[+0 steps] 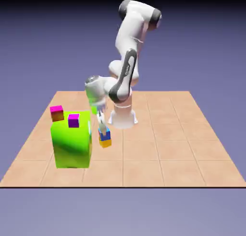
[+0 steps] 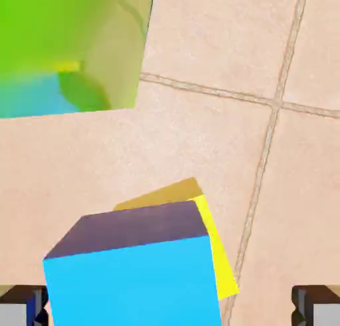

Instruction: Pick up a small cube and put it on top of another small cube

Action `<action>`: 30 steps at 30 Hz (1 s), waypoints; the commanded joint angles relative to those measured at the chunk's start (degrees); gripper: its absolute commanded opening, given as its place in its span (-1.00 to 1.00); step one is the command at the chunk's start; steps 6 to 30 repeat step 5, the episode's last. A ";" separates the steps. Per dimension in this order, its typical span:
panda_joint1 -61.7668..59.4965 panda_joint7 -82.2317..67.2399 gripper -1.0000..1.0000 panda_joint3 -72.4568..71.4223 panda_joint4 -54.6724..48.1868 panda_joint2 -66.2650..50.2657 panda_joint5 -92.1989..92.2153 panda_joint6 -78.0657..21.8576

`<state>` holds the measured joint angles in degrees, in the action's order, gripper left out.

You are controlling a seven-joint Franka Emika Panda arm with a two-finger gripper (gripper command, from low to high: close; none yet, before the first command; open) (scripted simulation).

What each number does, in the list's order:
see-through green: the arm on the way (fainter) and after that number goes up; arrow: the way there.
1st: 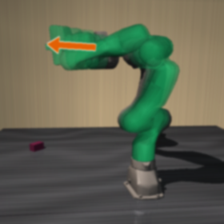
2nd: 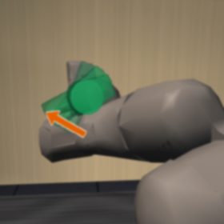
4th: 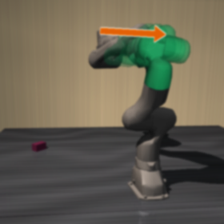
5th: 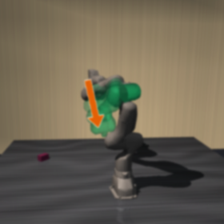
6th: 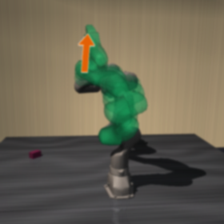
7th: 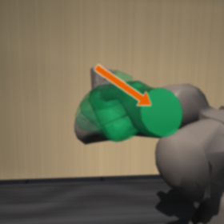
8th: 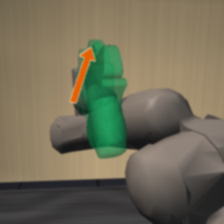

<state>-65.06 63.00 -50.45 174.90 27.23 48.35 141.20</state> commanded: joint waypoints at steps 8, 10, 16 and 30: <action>0.55 -0.16 1.00 1.27 -0.21 10.13 0.07 -10.29; 0.55 -0.16 1.00 1.27 -0.21 10.13 0.07 -10.29; 0.55 -0.16 1.00 1.27 -0.21 10.13 0.07 -10.29; 0.55 -0.16 1.00 1.27 -0.21 10.13 0.07 -10.29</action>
